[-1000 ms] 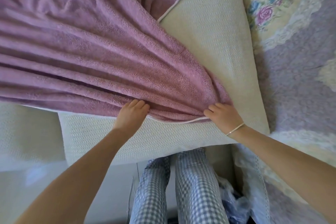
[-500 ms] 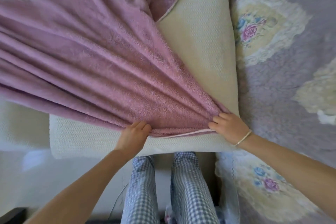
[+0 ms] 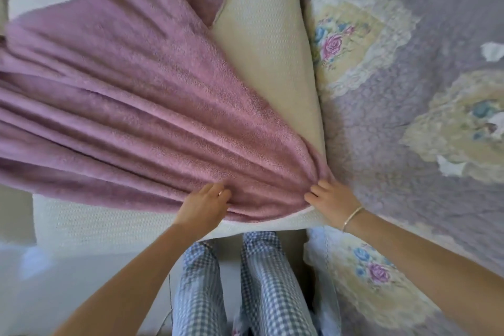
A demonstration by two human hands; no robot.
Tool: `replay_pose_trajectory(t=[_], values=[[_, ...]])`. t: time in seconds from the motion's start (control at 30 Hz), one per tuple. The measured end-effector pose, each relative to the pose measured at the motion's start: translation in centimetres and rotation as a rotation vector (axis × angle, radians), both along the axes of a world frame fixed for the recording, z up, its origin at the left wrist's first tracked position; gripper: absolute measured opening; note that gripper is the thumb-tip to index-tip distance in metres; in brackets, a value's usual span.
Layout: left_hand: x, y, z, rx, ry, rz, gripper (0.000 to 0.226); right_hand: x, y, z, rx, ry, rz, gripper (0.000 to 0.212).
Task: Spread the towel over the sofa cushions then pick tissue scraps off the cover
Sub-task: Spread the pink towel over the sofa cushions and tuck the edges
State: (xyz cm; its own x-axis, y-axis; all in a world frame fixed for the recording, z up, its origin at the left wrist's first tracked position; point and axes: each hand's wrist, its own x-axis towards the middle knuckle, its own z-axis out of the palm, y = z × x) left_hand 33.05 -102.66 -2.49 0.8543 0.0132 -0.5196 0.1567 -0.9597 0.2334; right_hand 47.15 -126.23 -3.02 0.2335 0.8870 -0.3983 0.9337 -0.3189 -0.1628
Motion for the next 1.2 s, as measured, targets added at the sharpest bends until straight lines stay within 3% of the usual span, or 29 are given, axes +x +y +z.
replay_pose_trajectory(t=[0.23,0.3,0.43,0.5,0.6,0.73,0.9,1.07,1.2], values=[[6.8,-1.2,-0.1,-0.066,-0.22,-0.016,0.014,1.6,1.6,0.2,0.1,0.038,-0.36,0.018],[9.2,-1.0,-0.4,-0.062,-0.233,-0.021,0.027,2.6,3.3,-0.1,0.11,0.062,-0.481,0.008],[13.0,0.0,-1.6,-0.01,-0.167,-0.116,0.07,3.9,6.7,-1.1,0.032,0.066,-0.697,0.029],[14.5,0.7,-2.0,0.011,-0.139,-0.105,0.076,4.3,8.2,-1.5,0.011,0.075,-0.796,0.034],[16.8,2.3,-2.6,0.073,-0.131,-0.107,0.061,5.3,9.9,-2.2,-0.075,0.139,-0.943,0.034],[19.2,3.4,-2.6,0.144,-0.157,-0.183,0.023,6.4,10.4,-2.1,-0.115,0.091,-0.939,0.029],[23.0,2.2,-1.7,0.049,-0.288,-0.169,0.015,9.9,9.2,-0.4,-0.13,-0.062,-0.99,0.032],[25.5,4.3,-2.2,-0.048,-0.112,-0.437,0.025,12.1,9.9,-1.3,-0.255,0.288,-1.039,0.031],[28.1,7.0,-2.6,-0.085,-0.092,-0.455,0.03,13.5,10.7,-2.2,-0.269,0.475,-1.071,0.028]])
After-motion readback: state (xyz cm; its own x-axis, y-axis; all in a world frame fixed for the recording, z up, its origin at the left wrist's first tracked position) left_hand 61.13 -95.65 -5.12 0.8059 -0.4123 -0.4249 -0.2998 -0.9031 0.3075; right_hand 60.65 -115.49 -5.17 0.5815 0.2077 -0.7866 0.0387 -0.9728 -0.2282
